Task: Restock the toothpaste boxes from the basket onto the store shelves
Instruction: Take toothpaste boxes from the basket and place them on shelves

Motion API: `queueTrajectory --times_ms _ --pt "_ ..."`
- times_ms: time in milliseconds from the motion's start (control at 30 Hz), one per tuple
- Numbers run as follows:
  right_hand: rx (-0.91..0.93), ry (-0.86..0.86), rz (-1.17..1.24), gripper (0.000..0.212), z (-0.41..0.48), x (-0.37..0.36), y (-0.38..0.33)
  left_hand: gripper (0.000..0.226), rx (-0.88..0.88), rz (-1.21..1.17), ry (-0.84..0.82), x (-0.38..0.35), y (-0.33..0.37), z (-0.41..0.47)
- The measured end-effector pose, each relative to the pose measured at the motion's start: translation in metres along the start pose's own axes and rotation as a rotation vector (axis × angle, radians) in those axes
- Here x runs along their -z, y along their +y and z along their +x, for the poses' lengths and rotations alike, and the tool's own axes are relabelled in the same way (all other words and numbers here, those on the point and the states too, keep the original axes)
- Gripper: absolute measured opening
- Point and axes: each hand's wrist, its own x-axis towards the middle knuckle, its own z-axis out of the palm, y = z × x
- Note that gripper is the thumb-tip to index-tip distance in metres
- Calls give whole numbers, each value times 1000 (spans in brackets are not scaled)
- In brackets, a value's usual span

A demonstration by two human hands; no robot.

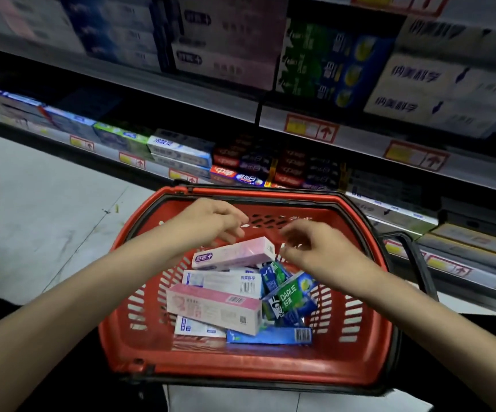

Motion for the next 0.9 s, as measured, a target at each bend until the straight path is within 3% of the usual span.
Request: queueTrajectory --times_ms 167,267,367,533,633,767,900 --pt "63 -376 -374 39 -7 -24 1 25 34 0 -35 -3 -3 7" --pt "79 -490 -436 41 -4 -50 6 23 30 -7 -41 -4 -6 8" --pt "55 -522 -463 43 8 -78 15 20 -33 78 -39 -4 -9 7" --pt "15 -502 -536 50 29 -116 27 18 -195 530 -6 1 -25 7" --pt "9 -454 -624 56 35 -137 29 19 -204 416 -93 4 -28 3" --pt "-24 -447 -742 68 44 -160 26 19 -225 332 -74 12 -31 -5" --pt "-56 -497 -745 63 56 -169 18 18 -159 93 -74 23 -31 -9"
